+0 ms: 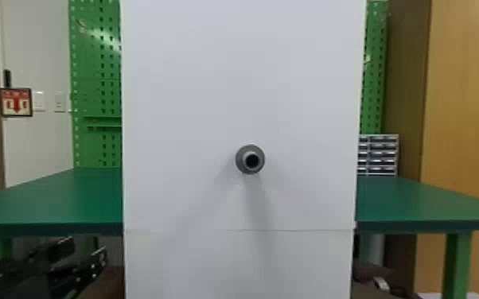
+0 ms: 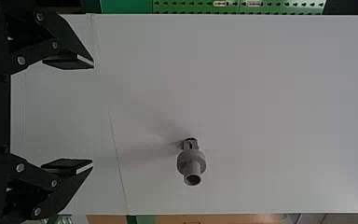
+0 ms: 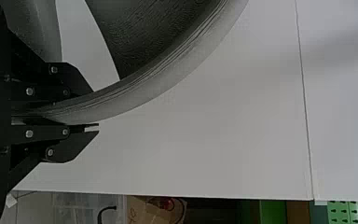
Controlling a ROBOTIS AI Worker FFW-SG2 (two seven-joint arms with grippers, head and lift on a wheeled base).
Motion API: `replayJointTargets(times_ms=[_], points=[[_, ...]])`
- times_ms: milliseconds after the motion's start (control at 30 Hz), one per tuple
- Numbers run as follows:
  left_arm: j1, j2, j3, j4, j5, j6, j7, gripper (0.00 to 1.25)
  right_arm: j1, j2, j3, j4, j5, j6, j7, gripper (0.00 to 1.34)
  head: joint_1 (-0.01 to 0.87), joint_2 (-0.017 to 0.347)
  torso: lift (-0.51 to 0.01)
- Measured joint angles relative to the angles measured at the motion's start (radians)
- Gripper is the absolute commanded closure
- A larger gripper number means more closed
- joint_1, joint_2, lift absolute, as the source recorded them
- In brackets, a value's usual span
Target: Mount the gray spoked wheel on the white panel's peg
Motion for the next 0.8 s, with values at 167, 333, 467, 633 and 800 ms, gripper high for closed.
replayJointTargets(times_ms=[167,333,467,633,800], points=[[-0.004,0.000,0.004,0.004,0.024,0.009,0.000,0.49,-0.002,0.001,0.001,0.000,0.002,0.000,0.000,1.13,0.091,-0.008,-0.482],[-0.006,0.000,0.005,0.013,0.050,0.014,0.000,0.49,-0.002,0.003,0.002,0.000,0.003,0.000,0.000,1.13,0.091,-0.008,-0.482],[-0.008,0.000,0.006,0.020,0.070,0.014,-0.001,0.49,-0.001,0.004,0.002,0.000,0.003,0.000,0.000,1.13,0.091,-0.008,-0.482],[-0.010,0.000,0.002,0.023,0.073,0.014,-0.004,0.49,-0.001,0.005,0.003,0.000,0.005,0.000,0.000,1.13,0.091,-0.008,-0.482],[-0.011,0.000,-0.004,0.025,0.068,0.014,-0.005,0.49,-0.001,0.006,0.002,0.000,0.006,0.000,0.000,1.13,0.091,-0.008,-0.482]])
